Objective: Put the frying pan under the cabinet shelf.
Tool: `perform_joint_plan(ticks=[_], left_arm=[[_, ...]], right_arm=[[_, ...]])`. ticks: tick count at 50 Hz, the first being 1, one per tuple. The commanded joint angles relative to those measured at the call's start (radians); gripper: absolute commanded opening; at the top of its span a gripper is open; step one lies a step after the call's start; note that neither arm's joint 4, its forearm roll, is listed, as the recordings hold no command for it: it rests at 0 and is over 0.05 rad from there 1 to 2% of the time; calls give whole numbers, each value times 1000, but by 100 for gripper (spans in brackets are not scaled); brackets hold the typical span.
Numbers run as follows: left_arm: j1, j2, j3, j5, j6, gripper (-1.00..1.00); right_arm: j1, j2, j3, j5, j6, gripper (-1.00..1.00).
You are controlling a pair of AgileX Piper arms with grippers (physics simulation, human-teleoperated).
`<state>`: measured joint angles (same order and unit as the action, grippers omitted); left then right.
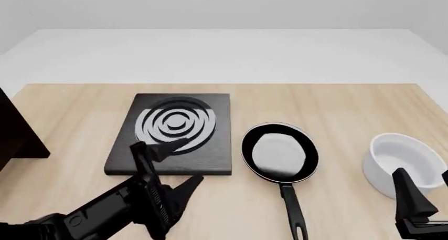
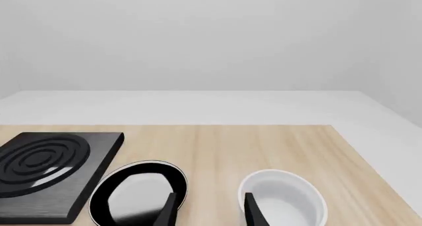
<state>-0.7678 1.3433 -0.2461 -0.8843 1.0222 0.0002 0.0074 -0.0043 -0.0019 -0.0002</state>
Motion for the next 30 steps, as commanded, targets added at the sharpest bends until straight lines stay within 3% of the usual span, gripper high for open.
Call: perform_joint_plan(ticks=[1,30], left_arm=[[-48,110,-20,-52,80,100],[-155,278,-127,-38,153,100]], right_arm=[[0,0,0,0,0,100],[3,7,1,-8,0,100]])
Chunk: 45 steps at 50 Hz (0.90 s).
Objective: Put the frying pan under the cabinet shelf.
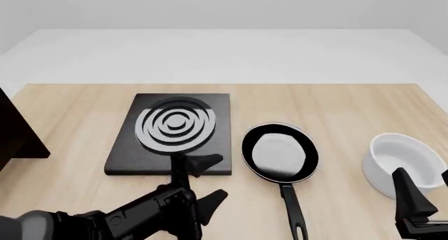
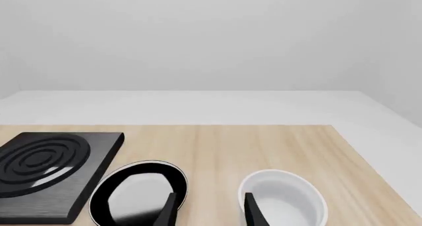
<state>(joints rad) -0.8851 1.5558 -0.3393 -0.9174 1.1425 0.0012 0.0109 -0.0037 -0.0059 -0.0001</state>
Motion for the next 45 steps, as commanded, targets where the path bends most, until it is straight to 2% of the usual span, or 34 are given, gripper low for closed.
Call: perform_joint_plan(ticks=[1,9,11,18,24,45], left_arm=[[-45,74,-40,-3,37,100],[-77,117,-86,20,43,100],[-86,144,-91,9,63,100],[-106,182,-131,40,53,100],[-101,237,-170,63,82,100],[-108,385,-261,80,89,100]], right_arm=[[2,6,2,-8,0,100],[2,6,2,-8,0,100],[2,7,2,-9,0,100],[2,2,2,-4,0,100],[2,2,2,-4,0,100],[2,6,2,-8,0,100]])
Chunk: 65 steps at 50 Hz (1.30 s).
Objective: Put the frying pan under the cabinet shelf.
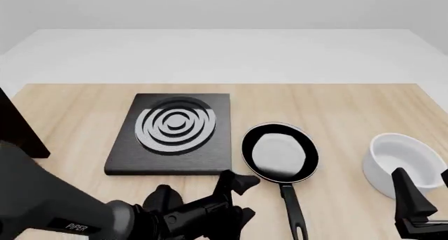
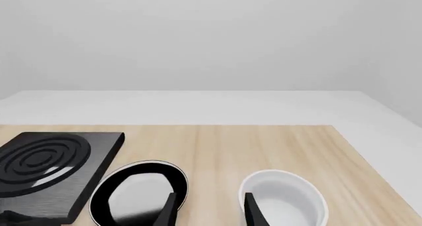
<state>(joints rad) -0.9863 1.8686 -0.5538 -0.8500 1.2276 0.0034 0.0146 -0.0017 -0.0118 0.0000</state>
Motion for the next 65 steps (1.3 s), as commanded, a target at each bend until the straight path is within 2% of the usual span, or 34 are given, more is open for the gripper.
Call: perform_joint_plan(ticks=[1,34,65], left_arm=[[-7,76,-49,14,3,100],[-36,221,-175,47,24,100],[-59,313,-264,101,2,100]], right_arm=[[0,1,0,-1,0,100],[0,0,-2,2,0,100],[0,0,-2,2,0,100]])
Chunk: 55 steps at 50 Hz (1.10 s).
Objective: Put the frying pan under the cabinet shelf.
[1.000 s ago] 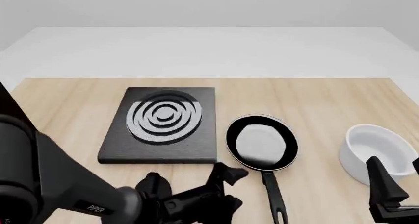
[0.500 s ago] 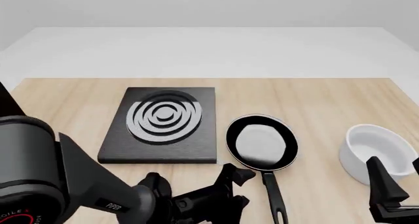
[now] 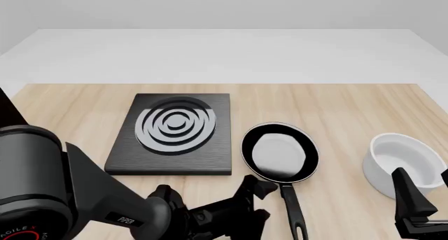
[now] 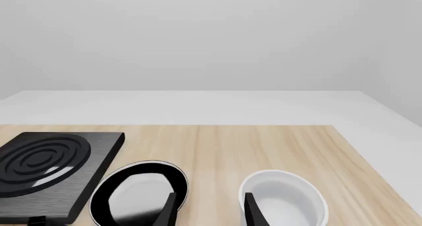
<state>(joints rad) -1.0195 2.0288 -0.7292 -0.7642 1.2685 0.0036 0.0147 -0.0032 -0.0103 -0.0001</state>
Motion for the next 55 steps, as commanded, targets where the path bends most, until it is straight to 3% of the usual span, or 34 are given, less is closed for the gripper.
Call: perform_joint_plan(ticks=[1,27,55], left_arm=[[-26,156,-91,17,-38,100],[-20,259,-194,88,-46,100],[-51,349,-245,115,0,100]], right_arm=[[0,0,0,0,0,100],[0,0,0,0,0,100],[0,0,0,0,0,100]])
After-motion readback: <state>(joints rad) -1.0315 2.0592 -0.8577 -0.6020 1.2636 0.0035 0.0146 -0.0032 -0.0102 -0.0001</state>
